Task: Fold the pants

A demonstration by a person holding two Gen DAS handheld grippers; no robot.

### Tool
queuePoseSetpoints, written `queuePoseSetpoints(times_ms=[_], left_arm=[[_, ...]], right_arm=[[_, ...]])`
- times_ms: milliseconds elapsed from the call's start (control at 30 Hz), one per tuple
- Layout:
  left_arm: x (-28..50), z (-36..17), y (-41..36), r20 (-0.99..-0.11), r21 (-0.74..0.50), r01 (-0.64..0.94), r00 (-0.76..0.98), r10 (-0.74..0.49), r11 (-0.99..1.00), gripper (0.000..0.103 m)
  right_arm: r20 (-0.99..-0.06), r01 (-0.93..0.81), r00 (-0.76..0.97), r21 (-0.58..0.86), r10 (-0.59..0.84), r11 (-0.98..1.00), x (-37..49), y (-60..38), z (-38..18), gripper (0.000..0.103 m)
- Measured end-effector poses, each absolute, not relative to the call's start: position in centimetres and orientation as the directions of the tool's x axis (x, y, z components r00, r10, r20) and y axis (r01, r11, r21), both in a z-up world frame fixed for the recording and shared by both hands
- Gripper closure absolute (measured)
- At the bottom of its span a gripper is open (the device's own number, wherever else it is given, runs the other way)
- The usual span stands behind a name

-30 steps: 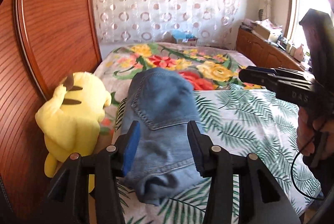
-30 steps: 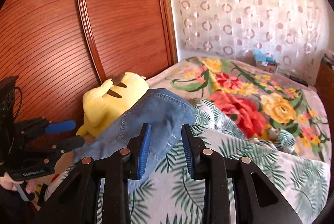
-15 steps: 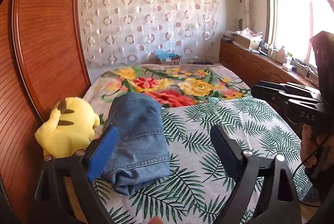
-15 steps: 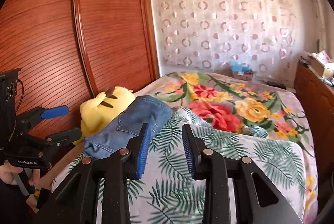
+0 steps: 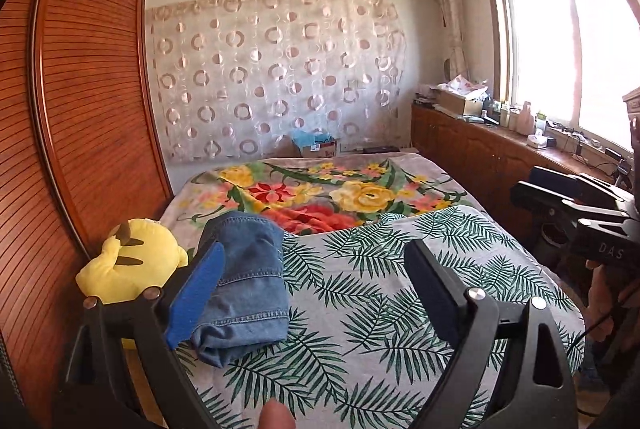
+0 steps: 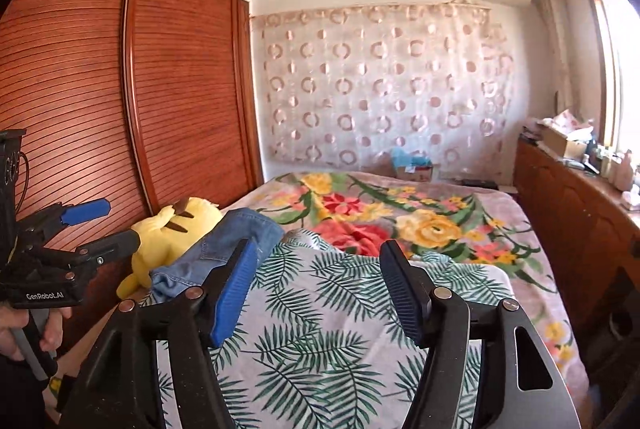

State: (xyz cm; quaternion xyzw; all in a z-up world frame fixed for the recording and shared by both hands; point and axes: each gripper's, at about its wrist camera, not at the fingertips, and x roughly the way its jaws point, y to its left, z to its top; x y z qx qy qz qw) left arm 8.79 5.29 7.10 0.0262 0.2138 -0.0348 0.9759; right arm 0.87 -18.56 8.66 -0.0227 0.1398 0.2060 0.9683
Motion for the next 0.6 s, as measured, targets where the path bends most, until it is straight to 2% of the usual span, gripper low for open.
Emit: queuePoseSetpoints(times_ms=[200,600], left_arm=[[7.9,7.0,3.8,-0.431,0.024,0.091,0.899,-0.072,0.996,0.012],[5.1,8.4,1.3,-0.381,0.009,0.09,0.921,-0.08,0.996,0.012]], right_arm=[[-0.251,-0.329,0.912,0.017,0.323,0.944,-3.1,-18.6,9.2,0.035],[-0.247,-0.208,0.947,0.02,0.207,0.978,-5.9,-16.8,9.6,0.033]])
